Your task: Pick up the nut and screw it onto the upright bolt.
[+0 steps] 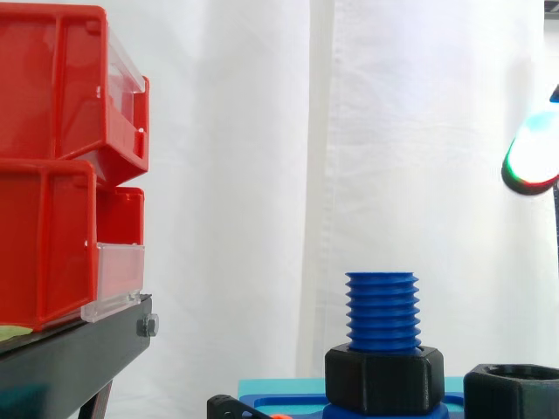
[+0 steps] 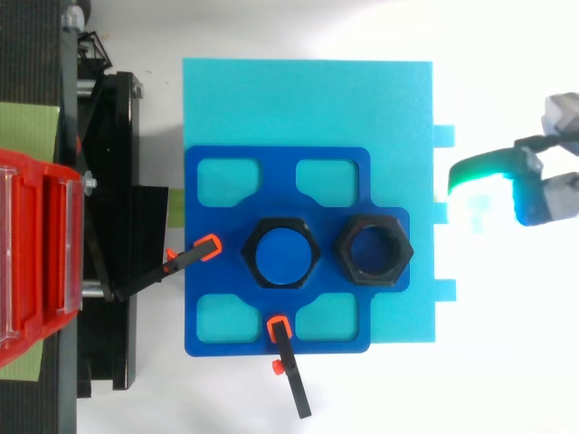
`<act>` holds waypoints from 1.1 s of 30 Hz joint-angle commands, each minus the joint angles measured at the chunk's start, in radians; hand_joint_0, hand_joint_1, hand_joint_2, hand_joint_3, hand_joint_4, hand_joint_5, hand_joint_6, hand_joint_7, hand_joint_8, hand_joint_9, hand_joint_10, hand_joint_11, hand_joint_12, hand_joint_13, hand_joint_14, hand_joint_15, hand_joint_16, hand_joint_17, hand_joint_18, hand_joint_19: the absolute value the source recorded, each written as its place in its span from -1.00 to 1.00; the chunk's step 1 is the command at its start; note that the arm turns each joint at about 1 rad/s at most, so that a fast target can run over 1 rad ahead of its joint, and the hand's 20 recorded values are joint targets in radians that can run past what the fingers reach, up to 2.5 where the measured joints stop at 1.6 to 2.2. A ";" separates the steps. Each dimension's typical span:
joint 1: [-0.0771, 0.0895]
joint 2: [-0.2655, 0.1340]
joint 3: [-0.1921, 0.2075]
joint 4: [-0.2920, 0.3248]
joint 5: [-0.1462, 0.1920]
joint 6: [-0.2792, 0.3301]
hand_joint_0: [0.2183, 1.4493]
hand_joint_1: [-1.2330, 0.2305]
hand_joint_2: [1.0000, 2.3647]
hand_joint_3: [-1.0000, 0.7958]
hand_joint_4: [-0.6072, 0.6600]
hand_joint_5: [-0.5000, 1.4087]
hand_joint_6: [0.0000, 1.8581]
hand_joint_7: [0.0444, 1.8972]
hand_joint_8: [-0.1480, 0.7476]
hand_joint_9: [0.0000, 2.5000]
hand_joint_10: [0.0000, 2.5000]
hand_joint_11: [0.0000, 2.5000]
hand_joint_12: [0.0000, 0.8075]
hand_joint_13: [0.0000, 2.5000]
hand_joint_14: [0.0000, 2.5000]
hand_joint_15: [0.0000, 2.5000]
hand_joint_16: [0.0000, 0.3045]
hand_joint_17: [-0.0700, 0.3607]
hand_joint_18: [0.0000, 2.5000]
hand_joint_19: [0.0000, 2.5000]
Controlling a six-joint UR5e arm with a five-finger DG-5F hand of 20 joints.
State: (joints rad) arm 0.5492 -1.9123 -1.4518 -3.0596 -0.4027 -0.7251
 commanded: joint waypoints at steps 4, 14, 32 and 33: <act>0.001 -0.050 0.001 0.078 0.022 -0.013 -0.72 -0.36 -1.00 -0.44 0.30 -0.77 -0.46 -0.29 0.02 -0.93 -1.00 -1.00 0.10 -0.95 -1.00 -1.00 -0.60 -0.04 -1.00 -1.00; -0.009 -0.051 -0.001 0.140 0.025 -0.122 -0.71 -0.35 -1.00 -0.44 0.30 -0.77 -0.46 -0.29 0.02 -0.93 -1.00 -1.00 0.10 -0.94 -1.00 -1.00 -0.60 -0.04 -1.00 -1.00; -0.018 -0.096 -0.010 0.243 0.053 -0.214 -0.69 -0.29 -1.00 -0.44 0.30 -0.77 -0.46 -0.29 0.02 -0.92 -1.00 -1.00 0.08 -0.93 -1.00 -1.00 -0.61 -0.06 -1.00 -1.00; -0.018 -0.113 -0.010 0.248 0.053 -0.212 -0.69 -0.29 -1.00 -0.44 0.30 -0.77 -0.46 -0.30 0.03 -0.91 -1.00 -1.00 0.09 -0.92 -1.00 -1.00 -0.62 -0.07 -1.00 -1.00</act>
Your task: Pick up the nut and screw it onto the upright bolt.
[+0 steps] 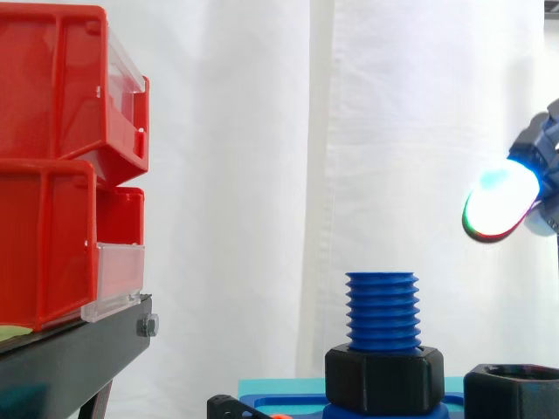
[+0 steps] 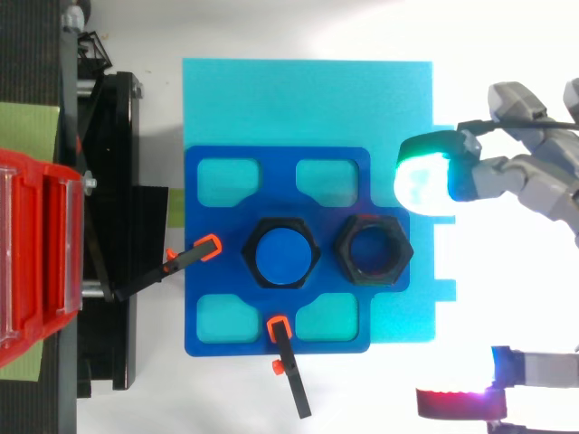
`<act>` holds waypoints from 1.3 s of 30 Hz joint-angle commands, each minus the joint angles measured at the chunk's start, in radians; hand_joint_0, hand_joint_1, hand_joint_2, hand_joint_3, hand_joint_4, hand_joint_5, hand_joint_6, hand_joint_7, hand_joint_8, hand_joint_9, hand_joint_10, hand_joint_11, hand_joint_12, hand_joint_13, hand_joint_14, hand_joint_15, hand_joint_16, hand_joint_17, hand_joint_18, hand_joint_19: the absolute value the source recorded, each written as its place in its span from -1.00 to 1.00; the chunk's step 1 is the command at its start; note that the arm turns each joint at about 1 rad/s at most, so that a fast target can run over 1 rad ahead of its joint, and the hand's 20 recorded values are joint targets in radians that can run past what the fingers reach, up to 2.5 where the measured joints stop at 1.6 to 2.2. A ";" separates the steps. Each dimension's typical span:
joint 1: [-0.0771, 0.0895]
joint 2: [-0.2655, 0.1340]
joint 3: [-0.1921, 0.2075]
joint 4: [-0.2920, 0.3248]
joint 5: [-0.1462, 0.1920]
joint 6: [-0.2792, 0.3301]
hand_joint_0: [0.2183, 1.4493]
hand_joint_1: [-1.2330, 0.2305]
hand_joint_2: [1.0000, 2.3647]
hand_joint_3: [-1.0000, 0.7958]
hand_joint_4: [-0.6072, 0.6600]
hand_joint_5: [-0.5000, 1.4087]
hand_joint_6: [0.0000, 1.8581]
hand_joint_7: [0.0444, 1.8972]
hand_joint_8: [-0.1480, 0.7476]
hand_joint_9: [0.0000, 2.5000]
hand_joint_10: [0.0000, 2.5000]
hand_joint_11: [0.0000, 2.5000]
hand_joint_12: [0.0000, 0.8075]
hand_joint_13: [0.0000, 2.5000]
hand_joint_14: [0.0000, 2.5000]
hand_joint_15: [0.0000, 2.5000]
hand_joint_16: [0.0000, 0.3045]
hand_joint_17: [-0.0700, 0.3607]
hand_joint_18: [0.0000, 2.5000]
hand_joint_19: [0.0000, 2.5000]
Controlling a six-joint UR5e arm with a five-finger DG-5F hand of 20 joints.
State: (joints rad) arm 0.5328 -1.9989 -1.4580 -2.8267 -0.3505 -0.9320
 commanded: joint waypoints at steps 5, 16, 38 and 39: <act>-0.002 -0.051 -0.004 0.035 -0.002 0.030 -0.69 -0.34 -1.00 -0.44 0.33 -0.76 -0.46 -0.32 0.05 -0.86 -1.00 -1.00 0.10 -0.86 -1.00 -1.00 -0.61 -0.06 -1.00 -1.00; -0.002 -0.052 -0.005 0.019 -0.002 0.038 -0.68 -0.33 -1.00 -0.44 0.33 -0.76 -0.46 -0.32 0.05 -0.86 -1.00 -1.00 0.10 -0.86 -1.00 -1.00 -0.61 -0.06 -0.99 -1.00; -0.007 -0.070 -0.022 0.049 -0.007 0.032 -0.67 -0.61 -1.00 -0.44 0.06 -0.79 -0.46 -0.41 -0.12 -1.00 -1.00 -1.00 0.01 -1.00 -1.00 -1.00 -0.63 -0.08 -1.00 -1.00; -0.008 -0.069 -0.021 0.049 -0.007 0.032 -0.67 -0.61 -1.00 -0.44 0.07 -0.79 -0.46 -0.41 -0.12 -1.00 -1.00 -1.00 0.02 -1.00 -1.00 -1.00 -0.63 -0.08 -1.00 -1.00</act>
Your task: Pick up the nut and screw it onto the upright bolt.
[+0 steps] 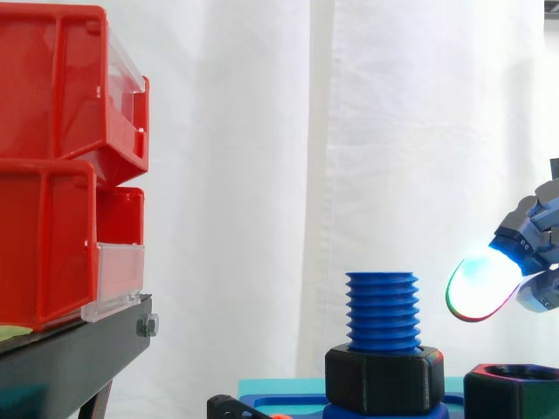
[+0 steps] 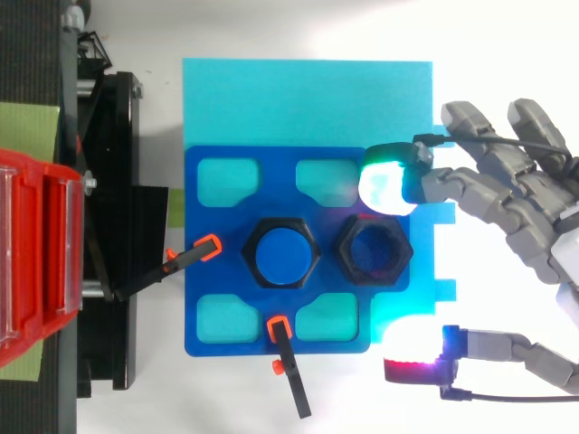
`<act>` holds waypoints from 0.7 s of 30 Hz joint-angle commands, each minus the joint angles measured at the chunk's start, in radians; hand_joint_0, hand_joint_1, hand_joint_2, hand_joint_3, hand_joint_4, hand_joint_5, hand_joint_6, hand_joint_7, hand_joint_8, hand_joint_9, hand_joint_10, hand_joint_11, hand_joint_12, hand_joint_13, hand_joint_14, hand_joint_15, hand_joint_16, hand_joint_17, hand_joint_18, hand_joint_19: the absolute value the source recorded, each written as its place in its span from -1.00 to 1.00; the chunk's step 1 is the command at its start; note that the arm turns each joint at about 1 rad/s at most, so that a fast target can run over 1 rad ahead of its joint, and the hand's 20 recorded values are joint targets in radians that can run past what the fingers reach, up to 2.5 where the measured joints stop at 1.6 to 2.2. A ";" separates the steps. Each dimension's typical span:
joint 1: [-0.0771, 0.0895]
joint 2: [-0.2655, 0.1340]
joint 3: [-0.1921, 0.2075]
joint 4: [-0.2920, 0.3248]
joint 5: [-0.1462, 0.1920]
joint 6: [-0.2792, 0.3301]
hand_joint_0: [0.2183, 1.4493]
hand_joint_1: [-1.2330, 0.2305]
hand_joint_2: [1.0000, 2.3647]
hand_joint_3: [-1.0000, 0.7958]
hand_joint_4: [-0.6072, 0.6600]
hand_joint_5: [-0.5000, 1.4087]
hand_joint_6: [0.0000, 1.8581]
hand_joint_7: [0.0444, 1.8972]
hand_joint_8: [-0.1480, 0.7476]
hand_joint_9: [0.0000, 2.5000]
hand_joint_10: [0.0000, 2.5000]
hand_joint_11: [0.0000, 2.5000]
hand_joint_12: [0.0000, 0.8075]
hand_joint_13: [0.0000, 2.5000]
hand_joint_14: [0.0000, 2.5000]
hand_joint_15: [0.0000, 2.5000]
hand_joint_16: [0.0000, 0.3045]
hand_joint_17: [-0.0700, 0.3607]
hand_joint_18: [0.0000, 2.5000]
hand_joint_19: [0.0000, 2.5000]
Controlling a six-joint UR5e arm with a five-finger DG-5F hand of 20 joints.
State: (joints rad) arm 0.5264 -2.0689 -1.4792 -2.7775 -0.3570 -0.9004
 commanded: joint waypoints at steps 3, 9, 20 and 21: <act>0.000 0.000 -0.001 0.001 0.000 0.000 -0.68 -0.60 -1.00 -0.44 0.09 -0.79 -0.46 -0.41 -0.11 -1.00 -1.00 -1.00 0.02 -1.00 -1.00 -1.00 -0.62 -0.08 -1.00 -1.00; -0.008 0.000 -0.001 -0.004 -0.025 -0.037 -0.68 -0.57 -1.00 -0.44 0.13 -0.79 -0.46 -0.40 -0.08 -1.00 -1.00 -1.00 0.04 -1.00 -1.00 -1.00 -0.62 -0.07 -1.00 -1.00; -0.006 0.000 -0.001 0.030 -0.046 -0.141 -0.71 -0.50 -1.00 -0.44 0.18 -0.79 -0.46 -0.39 -0.05 -1.00 -1.00 -1.00 0.07 -1.00 -1.00 -1.00 -0.61 -0.05 -1.00 -1.00; -0.005 0.000 -0.001 0.030 -0.045 -0.141 -0.71 -0.49 -1.00 -0.44 0.18 -0.79 -0.46 -0.39 -0.05 -1.00 -1.00 -1.00 0.07 -1.00 -1.00 -1.00 -0.61 -0.05 -1.00 -1.00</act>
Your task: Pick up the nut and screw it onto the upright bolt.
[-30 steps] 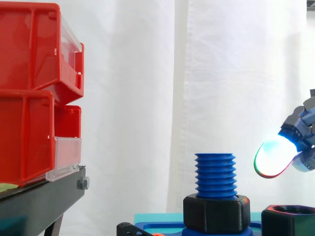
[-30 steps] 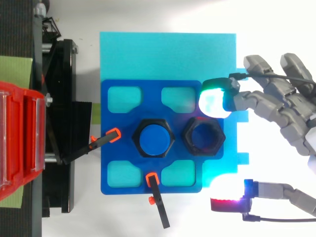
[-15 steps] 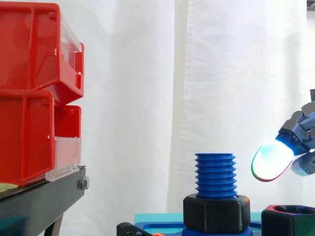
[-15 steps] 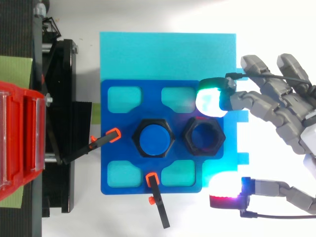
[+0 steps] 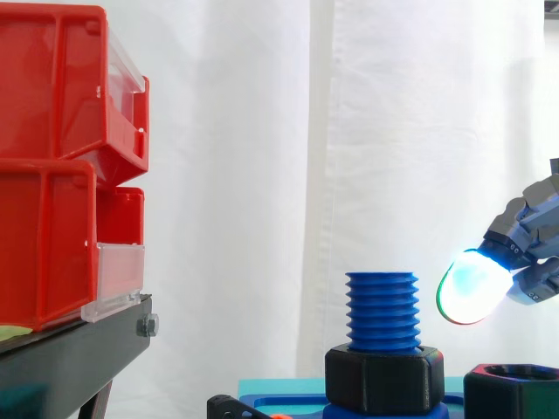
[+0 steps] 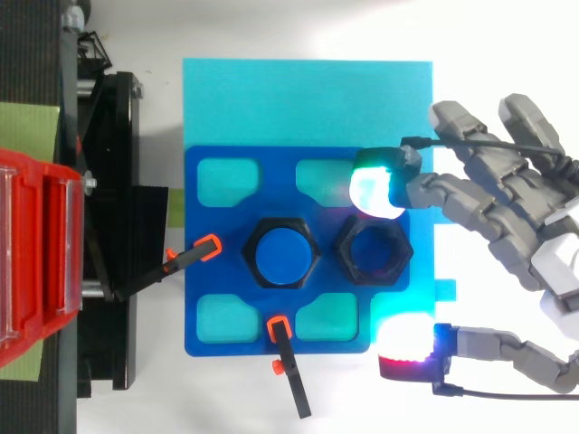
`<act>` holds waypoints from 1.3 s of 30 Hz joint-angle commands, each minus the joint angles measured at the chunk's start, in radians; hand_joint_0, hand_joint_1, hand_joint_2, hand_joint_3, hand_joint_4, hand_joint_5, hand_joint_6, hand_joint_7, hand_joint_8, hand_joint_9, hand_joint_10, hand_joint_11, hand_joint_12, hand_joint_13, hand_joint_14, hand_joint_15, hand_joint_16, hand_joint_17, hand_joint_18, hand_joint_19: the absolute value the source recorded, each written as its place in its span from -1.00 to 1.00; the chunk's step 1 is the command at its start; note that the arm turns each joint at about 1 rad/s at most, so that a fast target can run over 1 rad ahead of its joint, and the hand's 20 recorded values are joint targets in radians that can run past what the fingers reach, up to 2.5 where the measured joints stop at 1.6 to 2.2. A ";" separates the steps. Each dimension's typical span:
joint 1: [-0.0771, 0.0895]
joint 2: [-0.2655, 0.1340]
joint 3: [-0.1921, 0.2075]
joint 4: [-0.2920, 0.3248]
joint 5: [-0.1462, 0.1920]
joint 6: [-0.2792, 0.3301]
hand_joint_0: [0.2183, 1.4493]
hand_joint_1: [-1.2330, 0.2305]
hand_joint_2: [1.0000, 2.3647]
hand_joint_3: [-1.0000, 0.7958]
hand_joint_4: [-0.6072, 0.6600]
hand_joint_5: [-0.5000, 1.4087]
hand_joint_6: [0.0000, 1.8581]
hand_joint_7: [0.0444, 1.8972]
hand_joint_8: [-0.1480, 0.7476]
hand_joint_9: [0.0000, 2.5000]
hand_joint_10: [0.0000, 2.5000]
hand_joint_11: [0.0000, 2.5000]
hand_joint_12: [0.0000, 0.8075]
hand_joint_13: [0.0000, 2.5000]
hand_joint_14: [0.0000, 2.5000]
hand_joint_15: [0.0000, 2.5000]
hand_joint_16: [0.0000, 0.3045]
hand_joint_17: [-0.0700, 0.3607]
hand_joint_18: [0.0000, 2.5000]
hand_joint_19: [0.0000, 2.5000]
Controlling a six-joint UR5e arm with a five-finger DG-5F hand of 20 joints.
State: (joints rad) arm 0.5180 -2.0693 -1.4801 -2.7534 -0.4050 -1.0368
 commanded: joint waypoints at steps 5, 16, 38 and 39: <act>0.008 0.000 0.000 0.015 0.005 -0.005 -0.71 -0.48 -1.00 -0.44 0.20 -0.79 -0.46 -0.39 -0.04 -1.00 -1.00 -1.00 0.08 -1.00 -1.00 -1.00 -0.61 -0.05 -1.00 -1.00; 0.010 0.000 0.000 0.018 0.005 -0.003 -0.71 -0.46 -1.00 -0.44 0.22 -0.79 -0.46 -0.38 -0.03 -1.00 -1.00 -1.00 0.08 -0.99 -1.00 -1.00 -0.61 -0.05 -1.00 -1.00; 0.005 0.000 -0.026 0.040 -0.001 -0.003 -0.70 -0.42 -1.00 -0.44 0.25 -0.79 -0.46 -0.37 -0.01 -1.00 -1.00 -1.00 0.08 -0.97 -1.00 -1.00 -0.61 -0.05 -1.00 -1.00; 0.005 0.000 -0.028 0.043 0.002 -0.003 -0.70 -0.42 -1.00 -0.44 0.25 -0.79 -0.46 -0.37 -0.01 -1.00 -1.00 -1.00 0.09 -0.97 -1.00 -1.00 -0.61 -0.05 -1.00 -1.00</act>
State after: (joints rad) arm 0.5240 -2.0699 -1.5031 -2.7263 -0.4056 -1.0392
